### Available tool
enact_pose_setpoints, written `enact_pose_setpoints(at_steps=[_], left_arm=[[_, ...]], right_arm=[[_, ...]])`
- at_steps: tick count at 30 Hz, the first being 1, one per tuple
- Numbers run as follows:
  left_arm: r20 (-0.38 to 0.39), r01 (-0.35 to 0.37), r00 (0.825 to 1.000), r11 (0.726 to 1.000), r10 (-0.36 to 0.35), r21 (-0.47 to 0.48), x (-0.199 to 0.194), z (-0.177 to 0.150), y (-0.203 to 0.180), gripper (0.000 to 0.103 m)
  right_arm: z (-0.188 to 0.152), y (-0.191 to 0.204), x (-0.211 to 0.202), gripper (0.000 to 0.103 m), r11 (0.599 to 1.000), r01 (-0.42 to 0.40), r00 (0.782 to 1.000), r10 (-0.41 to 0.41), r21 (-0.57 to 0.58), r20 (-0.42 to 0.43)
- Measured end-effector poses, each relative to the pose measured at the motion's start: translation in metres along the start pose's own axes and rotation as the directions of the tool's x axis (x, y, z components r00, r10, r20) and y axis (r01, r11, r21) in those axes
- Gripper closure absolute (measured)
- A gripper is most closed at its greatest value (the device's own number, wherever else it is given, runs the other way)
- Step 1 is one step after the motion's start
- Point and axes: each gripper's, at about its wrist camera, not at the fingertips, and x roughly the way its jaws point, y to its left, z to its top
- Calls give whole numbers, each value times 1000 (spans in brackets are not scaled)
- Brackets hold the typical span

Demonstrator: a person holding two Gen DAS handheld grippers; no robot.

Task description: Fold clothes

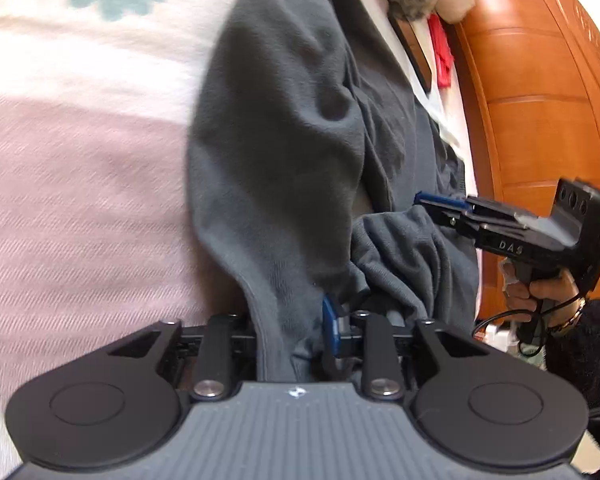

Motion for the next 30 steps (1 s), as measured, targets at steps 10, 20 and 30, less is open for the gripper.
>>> enact_pose_setpoints(at_steps=[10, 20, 30], left_arm=[[-5, -100, 995, 993, 101, 70, -8, 3, -14, 97], [36, -269, 963, 952, 267, 146, -68, 30, 7, 98], [73, -484, 874, 848, 480, 217, -103, 84, 30, 98]], right_arm=[[7, 13, -5, 67, 999, 9, 1000, -8, -41, 15], [11, 20, -12, 67, 999, 25, 999, -23, -48, 42], [18, 23, -15, 67, 998, 41, 998, -38, -45, 55]])
